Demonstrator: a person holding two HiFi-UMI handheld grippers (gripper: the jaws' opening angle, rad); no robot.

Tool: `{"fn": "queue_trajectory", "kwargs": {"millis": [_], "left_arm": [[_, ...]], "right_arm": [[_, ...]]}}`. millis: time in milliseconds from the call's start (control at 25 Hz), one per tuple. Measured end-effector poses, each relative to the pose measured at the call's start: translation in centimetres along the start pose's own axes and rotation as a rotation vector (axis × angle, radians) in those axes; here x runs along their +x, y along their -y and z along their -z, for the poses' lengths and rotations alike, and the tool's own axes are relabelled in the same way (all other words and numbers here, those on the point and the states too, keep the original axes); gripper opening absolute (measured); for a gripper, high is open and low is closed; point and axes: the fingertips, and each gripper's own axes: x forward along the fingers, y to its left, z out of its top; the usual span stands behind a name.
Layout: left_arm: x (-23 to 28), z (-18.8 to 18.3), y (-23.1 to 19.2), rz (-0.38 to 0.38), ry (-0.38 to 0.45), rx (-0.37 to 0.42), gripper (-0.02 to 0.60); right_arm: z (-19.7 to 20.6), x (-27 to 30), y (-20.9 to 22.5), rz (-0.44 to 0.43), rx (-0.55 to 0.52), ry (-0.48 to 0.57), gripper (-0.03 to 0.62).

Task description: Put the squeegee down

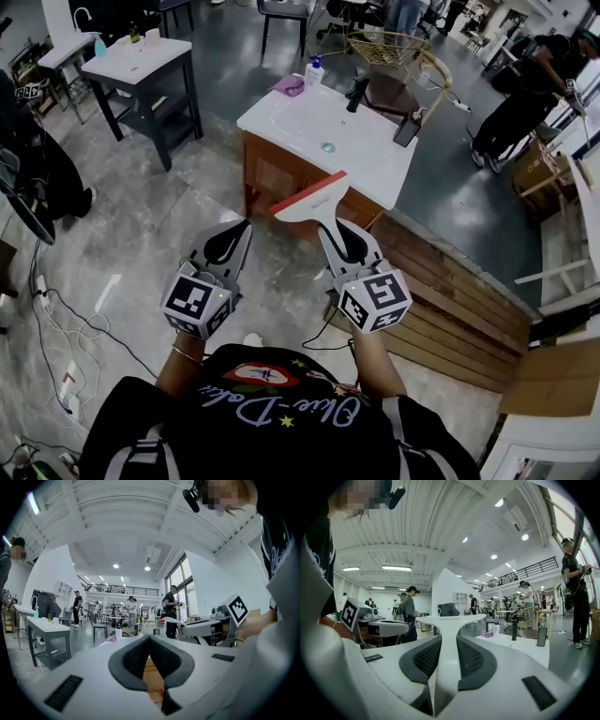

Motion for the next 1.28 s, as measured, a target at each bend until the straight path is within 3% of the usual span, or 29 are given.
{"fn": "queue_trajectory", "kwargs": {"millis": [520,1280], "left_arm": [[1.3,0.3,-1.9,0.040,0.008,-0.007,-0.003],[1.1,0.9,-3.7,0.028,0.005,-0.041,-0.003]], "right_arm": [[0.2,1.4,0.4,0.047,-0.001,-0.007,0.089],[0.4,2.9,0.0,0.049,0.003,-0.015,0.091]]}}
